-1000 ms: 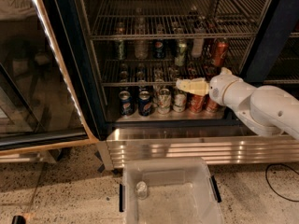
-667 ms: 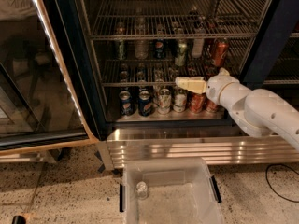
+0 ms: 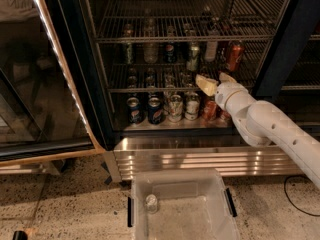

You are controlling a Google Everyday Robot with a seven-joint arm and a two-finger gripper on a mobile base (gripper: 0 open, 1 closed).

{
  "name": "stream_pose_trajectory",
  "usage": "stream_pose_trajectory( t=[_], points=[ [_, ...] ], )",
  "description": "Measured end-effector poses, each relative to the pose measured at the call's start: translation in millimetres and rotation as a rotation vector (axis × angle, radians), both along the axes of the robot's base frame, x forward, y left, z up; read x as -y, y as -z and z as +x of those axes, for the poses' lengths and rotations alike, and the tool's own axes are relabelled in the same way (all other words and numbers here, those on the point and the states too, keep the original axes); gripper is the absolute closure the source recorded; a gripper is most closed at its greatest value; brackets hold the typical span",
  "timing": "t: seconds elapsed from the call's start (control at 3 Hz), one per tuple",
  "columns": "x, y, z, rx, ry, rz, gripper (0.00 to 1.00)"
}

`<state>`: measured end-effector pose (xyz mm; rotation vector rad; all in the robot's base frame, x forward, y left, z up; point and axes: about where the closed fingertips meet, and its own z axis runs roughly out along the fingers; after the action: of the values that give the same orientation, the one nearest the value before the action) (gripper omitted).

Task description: Pick coke can from middle shelf of fridge

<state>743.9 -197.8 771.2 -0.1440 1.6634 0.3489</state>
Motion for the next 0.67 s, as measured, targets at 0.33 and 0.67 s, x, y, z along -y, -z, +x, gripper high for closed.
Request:
stream_pose_trajectory(
  t=[0.33,0.67],
  points=[
    [14.7,13.3,18.8,0.011,0.078,-0.022,0.35],
    [27.9,14.7,19.7,0.022,0.127,-0.041,0.28]
  ],
)
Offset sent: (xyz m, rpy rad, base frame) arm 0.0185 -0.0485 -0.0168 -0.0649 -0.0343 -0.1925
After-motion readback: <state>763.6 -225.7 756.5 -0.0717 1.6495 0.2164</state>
